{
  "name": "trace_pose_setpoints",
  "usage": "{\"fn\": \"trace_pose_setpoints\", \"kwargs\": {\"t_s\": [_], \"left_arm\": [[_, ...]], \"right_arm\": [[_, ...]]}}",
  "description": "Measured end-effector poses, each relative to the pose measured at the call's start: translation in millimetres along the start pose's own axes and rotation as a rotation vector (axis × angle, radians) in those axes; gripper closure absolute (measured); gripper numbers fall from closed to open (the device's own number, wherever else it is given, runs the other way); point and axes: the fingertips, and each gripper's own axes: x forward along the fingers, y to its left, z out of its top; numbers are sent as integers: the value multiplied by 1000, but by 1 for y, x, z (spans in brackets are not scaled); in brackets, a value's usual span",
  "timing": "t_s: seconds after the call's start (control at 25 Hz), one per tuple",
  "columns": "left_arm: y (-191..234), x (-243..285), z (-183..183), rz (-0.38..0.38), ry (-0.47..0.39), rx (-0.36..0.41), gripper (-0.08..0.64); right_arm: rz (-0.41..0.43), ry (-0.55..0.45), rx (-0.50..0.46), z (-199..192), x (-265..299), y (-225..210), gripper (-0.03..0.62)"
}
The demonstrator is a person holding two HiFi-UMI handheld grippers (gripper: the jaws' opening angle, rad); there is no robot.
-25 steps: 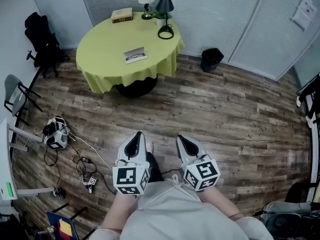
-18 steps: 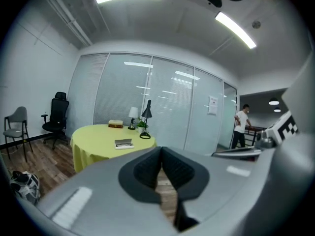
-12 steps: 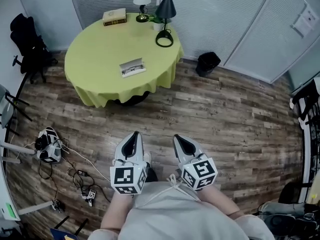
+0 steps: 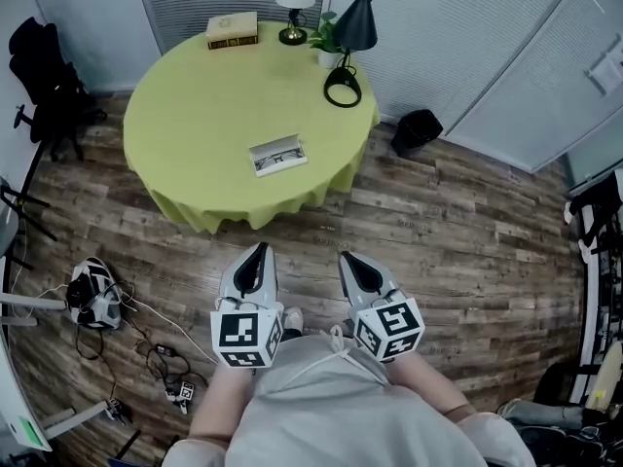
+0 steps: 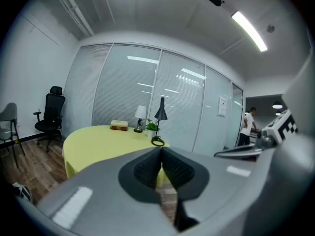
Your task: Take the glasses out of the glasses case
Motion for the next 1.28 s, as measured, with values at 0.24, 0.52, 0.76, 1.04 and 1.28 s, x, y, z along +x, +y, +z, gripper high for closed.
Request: {"fn": "trace_pose_setpoints", "kwargs": {"t_s": [0.24, 0.52, 0.76, 1.04, 1.28], "left_arm": [[36, 34, 4, 25, 35, -7, 554], [72, 76, -1, 87, 80, -22, 554], [88, 136, 6, 144, 100, -37, 554], [97, 211, 26, 223, 116, 1, 554], [111, 257, 24, 299, 121, -37, 554]], "right_arm": [[17, 30, 0, 10, 56, -4, 592], [45, 78, -2, 13, 116, -26, 592], [104, 95, -30, 35, 175, -65, 592], [195, 103, -101, 71, 245, -119, 592], [270, 132, -124, 78, 296, -152, 592]]}}
